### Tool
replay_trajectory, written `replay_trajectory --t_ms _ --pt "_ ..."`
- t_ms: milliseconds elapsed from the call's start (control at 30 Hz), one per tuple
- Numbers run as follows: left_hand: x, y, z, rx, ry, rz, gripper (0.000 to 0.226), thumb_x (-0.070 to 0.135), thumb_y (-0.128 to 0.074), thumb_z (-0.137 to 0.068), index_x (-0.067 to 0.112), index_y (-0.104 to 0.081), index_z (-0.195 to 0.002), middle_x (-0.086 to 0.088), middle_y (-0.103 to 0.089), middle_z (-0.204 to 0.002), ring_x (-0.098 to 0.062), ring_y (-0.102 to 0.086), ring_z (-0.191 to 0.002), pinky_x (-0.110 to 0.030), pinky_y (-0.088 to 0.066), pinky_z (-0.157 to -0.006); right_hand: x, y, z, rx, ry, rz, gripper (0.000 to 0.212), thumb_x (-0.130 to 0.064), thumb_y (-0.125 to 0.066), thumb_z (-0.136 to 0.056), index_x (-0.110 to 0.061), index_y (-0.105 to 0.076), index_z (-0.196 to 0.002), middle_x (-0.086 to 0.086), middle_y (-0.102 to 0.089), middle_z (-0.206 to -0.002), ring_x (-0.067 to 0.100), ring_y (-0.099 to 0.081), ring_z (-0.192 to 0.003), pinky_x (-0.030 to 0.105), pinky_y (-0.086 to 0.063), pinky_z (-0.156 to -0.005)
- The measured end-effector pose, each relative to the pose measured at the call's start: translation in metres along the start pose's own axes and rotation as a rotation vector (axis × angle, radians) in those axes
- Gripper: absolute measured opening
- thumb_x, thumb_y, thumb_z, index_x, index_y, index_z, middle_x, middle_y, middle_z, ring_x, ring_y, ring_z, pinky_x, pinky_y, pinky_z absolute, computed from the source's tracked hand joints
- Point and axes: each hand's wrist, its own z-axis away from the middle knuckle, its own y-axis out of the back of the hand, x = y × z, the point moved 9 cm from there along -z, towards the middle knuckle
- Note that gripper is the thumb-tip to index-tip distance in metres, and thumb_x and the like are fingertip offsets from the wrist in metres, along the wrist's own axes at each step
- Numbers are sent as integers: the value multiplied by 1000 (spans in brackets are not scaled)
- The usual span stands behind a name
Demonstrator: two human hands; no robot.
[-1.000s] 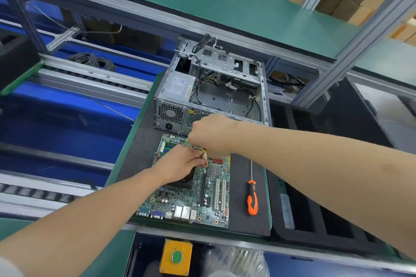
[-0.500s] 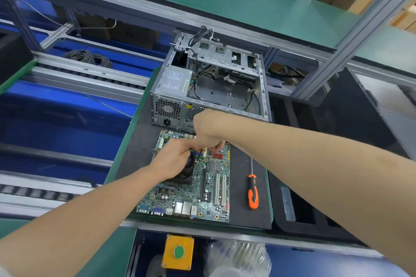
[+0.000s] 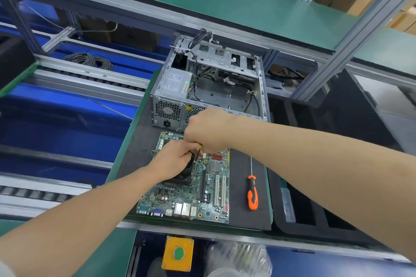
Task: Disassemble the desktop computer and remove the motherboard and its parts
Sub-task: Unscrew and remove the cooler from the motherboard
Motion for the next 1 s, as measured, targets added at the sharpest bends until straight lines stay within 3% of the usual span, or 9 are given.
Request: replay_trajectory --t_ms 100,300,467,600,700,767,867,933,1000 --pt "-2 0 -1 -27 19 26 38 -5 -49 -94 20 -75 -107 22 -74 -95 8 -65 -96 -13 -47 -86 27 -1 16 84 -227 -264 34 -32 -66 -87 -18 -45 -65 -2 -41 -65 23 -47 -57 25 -34 -48" --pt "4 -7 -4 -176 -8 -66 37 1 -49 -102 25 -72 -118 15 -73 -112 3 -61 -105 -6 -39 -91 35 -26 51 58 -433 -514 37 -38 -74 -84 -16 -53 -63 4 -50 -73 31 -58 -68 28 -41 -52" --pt "-12 8 -6 -254 50 -354 22 40 -54 -104 33 -67 -121 10 -74 -107 -13 -66 -96 -37 -53 -87 32 -31 67 85 -494 -636 38 -39 -75 -85 -20 -51 -63 2 -51 -71 30 -57 -69 36 -53 -61" --pt "-24 19 2 -379 118 -230 25 36 -52 -107 39 -68 -127 19 -70 -110 0 -60 -92 -24 -43 -80 16 -12 60 163 -440 -751 30 -37 -73 -87 -11 -69 -72 12 -68 -72 34 -62 -71 39 -57 -62" --pt "-35 36 10 -336 179 -167 26 44 -56 -101 66 -64 -91 38 -65 -89 14 -57 -82 -10 -37 -70 -4 8 41 223 -384 -788 18 -31 -73 -85 -17 -75 -75 5 -69 -73 28 -67 -73 33 -57 -61" --pt "-45 37 15 -309 248 -99 17 52 -55 -82 54 -62 -67 27 -59 -64 4 -50 -60 -17 -32 -56 -17 21 25 252 -356 -783 13 -27 -73 -84 -17 -78 -78 4 -67 -70 27 -65 -70 34 -57 -61" --pt "-64 34 19 -244 313 52 22 35 -55 -75 15 -58 -82 0 -57 -79 -16 -43 -76 -32 -36 -69 -28 33 2 267 -355 -728 11 -17 -69 -83 -12 -75 -75 8 -62 -69 31 -62 -69 39 -60 -65" --pt "-69 33 22 -216 304 150 9 15 -57 -88 18 -51 -92 -7 -48 -89 -17 -36 -87 -34 -31 -77 -32 37 -9 248 -374 -689 13 -12 -66 -83 -10 -65 -70 8 -54 -68 34 -59 -69 38 -57 -63" --pt "-75 36 28 -157 339 309 20 0 -52 -92 19 -59 -92 -3 -55 -86 -13 -46 -82 -28 -38 -74 -32 40 -17 242 -382 -655 25 -9 -63 -84 -14 -49 -64 4 -43 -65 32 -54 -67 35 -47 -60"
